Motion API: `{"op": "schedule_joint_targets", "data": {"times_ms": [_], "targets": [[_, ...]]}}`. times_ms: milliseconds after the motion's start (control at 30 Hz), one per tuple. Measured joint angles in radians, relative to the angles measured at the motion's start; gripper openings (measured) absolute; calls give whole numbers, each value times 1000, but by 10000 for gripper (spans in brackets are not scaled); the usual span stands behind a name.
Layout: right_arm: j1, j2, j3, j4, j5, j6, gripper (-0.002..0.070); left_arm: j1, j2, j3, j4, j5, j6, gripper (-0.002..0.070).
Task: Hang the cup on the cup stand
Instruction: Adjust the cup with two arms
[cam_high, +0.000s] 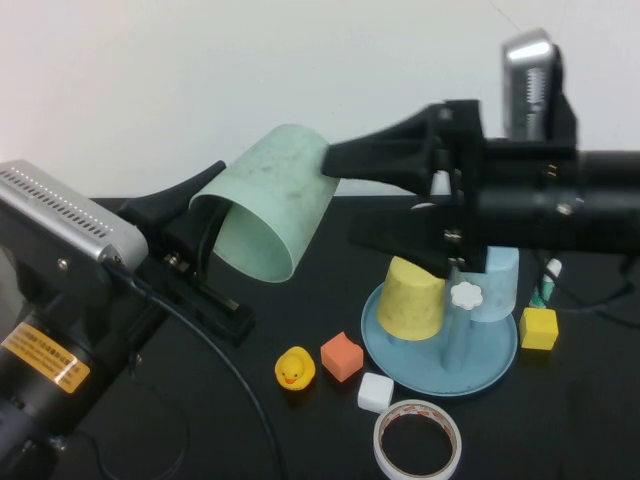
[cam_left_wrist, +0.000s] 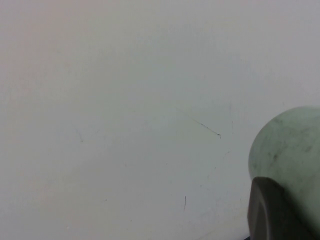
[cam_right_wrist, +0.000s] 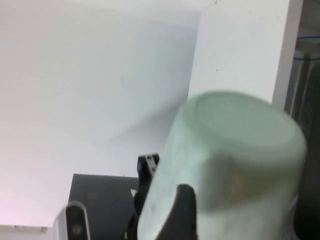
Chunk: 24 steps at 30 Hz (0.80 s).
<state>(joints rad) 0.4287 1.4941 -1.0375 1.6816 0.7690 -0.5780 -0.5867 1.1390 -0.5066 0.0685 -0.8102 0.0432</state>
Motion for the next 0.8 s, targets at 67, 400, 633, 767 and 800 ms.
{"op": "schedule_joint_targets", "data": {"times_ms": [67,400,633,767,800], "targets": [[12,25,-27,0,-15,14,634,0,0,0,4,0,0,6],[72,107,-143,8,-58,39,634,0,0,0,6,-2,2,6],[100,145,-176,16,-67,52,634,0,2,2,13,-2,2,6],[106,147,-177,16,-69,44,634,0,2,2,17,-2,2,6],[106,147,-177,16,-69,39,630,0,2,2,17,-2,2,6]]}}
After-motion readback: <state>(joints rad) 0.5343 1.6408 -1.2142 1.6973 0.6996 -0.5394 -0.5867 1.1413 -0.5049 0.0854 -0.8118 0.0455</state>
